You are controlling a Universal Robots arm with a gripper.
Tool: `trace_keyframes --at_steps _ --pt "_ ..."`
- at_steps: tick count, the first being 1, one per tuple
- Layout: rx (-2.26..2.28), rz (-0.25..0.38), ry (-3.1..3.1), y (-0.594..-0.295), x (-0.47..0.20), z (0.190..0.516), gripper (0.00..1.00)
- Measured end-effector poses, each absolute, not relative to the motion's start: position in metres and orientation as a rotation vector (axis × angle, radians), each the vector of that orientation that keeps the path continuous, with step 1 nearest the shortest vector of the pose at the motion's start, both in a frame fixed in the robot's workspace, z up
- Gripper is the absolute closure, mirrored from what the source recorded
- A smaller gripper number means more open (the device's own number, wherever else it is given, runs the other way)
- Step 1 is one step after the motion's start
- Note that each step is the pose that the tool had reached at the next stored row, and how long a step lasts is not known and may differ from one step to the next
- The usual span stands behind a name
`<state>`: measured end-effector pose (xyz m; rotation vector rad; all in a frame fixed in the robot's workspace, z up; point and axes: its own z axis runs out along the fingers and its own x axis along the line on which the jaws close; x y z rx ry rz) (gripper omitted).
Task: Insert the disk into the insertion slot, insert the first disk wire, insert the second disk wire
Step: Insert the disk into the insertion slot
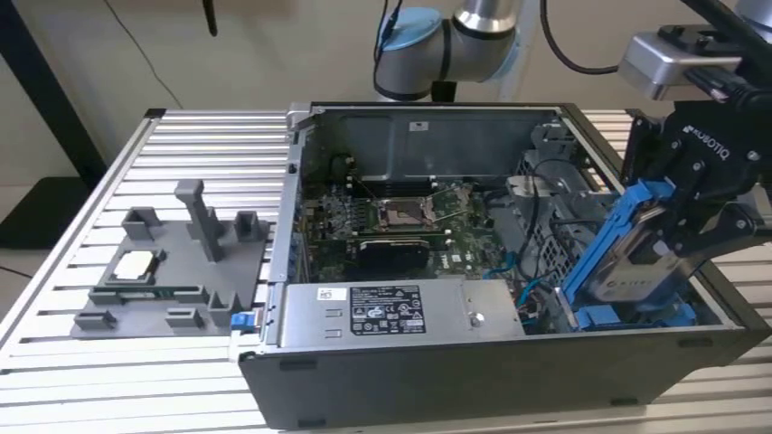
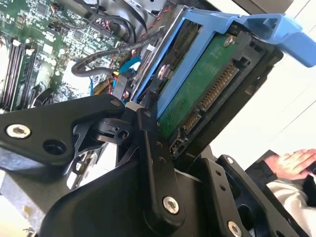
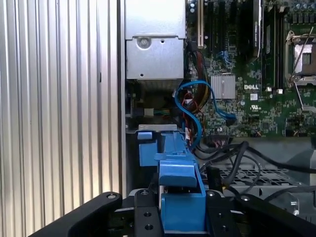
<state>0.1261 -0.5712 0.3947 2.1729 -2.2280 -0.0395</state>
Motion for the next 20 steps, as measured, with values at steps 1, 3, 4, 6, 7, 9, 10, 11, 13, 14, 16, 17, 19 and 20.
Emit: trace_keyframes --at_steps 1,3,4,6,7,9,10,11,13,14,16,17,19,20 --pt "2.173 -0.040 -2.228 -0.571 0.126 0.393 0.67" --pt "2.173 -0.040 -2.228 -0.571 0.126 0.389 0.67" --pt "2.173 -0.040 -2.228 -0.571 0.126 0.387 0.67" --pt "2.173 -0.040 -2.228 -0.571 0.126 0.384 0.67" --pt "2.173 -0.040 -2.228 -0.571 0.126 0.384 0.67" --pt "2.173 -0.040 -2.228 -0.571 0.126 0.384 0.67" --pt "2.173 -0.039 -2.228 -0.571 0.127 0.384 0.67" --pt "2.173 -0.040 -2.228 -0.571 0.127 0.384 0.66" --pt "2.173 -0.040 -2.228 -0.571 0.127 0.384 0.60" --pt "2.173 -0.040 -2.228 -0.571 0.127 0.385 0.60" --pt "2.173 -0.040 -2.228 -0.571 0.126 0.388 0.53" --pt "2.173 -0.040 -2.228 -0.571 0.126 0.390 0.53" --pt "2.173 -0.040 -2.228 -0.571 0.126 0.395 0.53" --pt "2.173 -0.041 -2.228 -0.570 0.126 0.396 0.53"
